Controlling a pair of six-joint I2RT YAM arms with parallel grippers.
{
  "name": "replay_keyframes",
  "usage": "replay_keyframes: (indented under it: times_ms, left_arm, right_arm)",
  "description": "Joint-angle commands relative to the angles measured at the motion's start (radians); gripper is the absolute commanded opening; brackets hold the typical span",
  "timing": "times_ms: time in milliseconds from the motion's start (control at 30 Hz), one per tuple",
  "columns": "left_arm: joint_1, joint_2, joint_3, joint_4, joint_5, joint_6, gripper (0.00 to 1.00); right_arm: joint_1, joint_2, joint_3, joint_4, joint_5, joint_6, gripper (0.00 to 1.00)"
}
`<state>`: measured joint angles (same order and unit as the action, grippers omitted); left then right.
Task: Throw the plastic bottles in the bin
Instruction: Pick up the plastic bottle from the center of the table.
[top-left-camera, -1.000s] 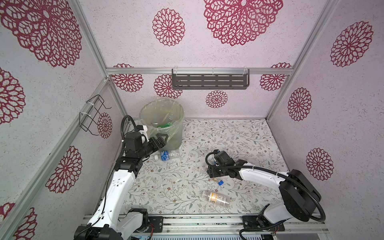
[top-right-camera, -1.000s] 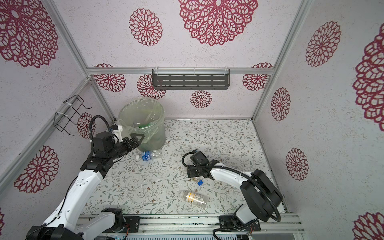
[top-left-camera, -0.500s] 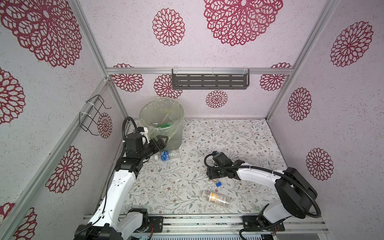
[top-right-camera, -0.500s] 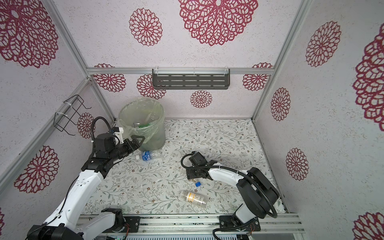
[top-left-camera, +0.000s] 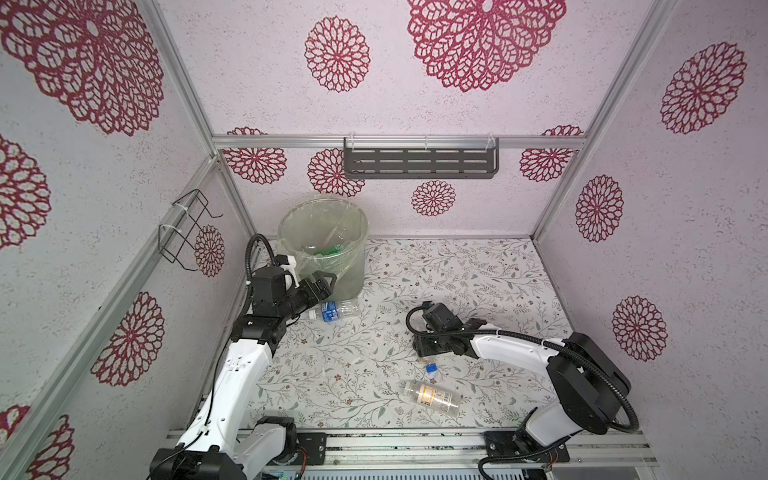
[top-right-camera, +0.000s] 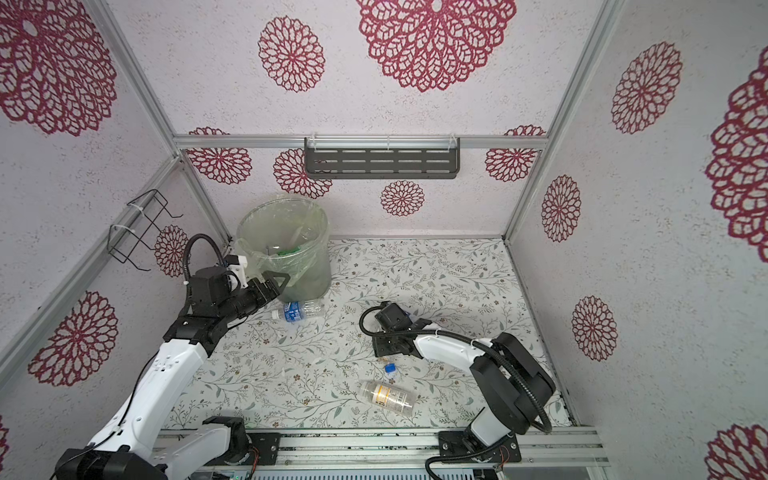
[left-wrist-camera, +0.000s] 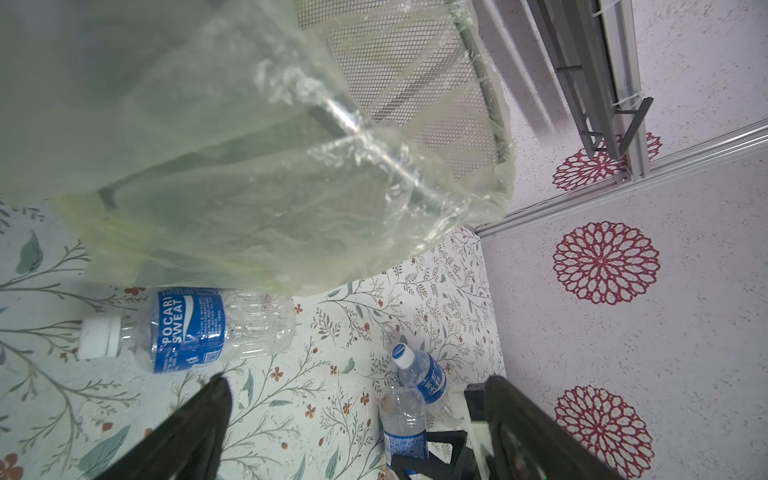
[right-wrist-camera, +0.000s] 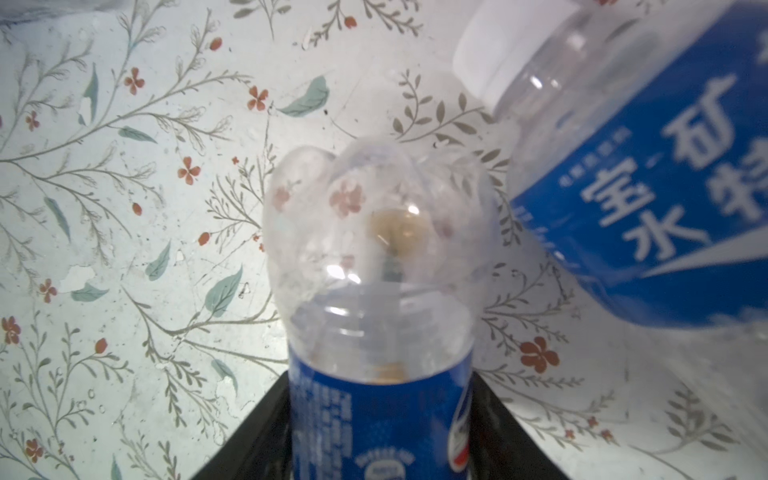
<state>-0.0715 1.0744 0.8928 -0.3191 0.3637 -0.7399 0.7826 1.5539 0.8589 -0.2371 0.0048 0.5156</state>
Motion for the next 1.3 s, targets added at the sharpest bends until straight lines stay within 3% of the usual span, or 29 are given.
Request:
replay_keyframes:
  times_ms: [0, 700, 1267]
  left_arm:
    - [-0.005, 0.008, 0.009, 0.005, -0.014, 0.013, 0.97]
    - [-0.004, -0.035, -0.015, -0.029, -0.047, 0.018, 0.97]
    - [-0.004, -0.057, -0.025, -0.096, -0.129, 0.005, 0.97]
  right_arm:
    - [0.007, -0.035, 0.041, -0.015, 0.025, -0.009, 0.61]
    - [0.004, -0.077, 0.182, 0.076, 0.008, 0.017, 0.58]
    - [-0.043, -0.017, 0.43, 0.103, -0.046, -0.026, 0.56]
